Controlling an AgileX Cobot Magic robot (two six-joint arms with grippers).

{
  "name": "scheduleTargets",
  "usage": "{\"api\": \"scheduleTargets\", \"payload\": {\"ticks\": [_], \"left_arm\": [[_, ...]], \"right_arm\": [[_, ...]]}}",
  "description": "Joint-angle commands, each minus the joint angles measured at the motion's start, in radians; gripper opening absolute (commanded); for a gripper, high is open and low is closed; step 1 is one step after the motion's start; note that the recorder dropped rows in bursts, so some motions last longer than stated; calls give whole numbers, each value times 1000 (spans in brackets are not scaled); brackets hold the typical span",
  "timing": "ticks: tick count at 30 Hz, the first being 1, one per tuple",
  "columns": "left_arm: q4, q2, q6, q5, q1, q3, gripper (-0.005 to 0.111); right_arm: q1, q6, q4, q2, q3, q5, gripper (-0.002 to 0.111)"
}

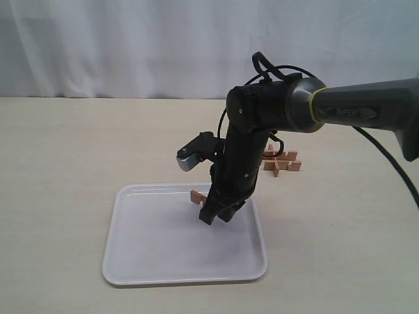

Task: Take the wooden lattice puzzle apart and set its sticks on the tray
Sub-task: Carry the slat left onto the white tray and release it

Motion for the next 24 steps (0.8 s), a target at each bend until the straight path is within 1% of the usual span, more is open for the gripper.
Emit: {"api": "scheduleTargets", "payload": {"ticks": [1,5,7,8,17,20,24], "left_arm": [[0,0,-3,-11,-1,2,0],[0,0,-3,-11,-1,2,0],[0,0,-3,-11,-1,2,0],[0,0,-3,-11,-1,2,0],[0,0,-3,-11,-1,2,0],[0,0,-3,-11,-1,2,0],[0,0,-3,-11,-1,2,0]], "right_arm": [[1,-13,-5,14,7,-8,13],[1,-13,-30,34,7,-8,26],[1,-13,-33,36,7,-8,34],[1,-13,-52,36,7,-6,40],[1,-13,-52,18,4,3,70],[1,-13,-52,-8,4,-2,77],[1,-11,-52,-59,4,-11,81]]}}
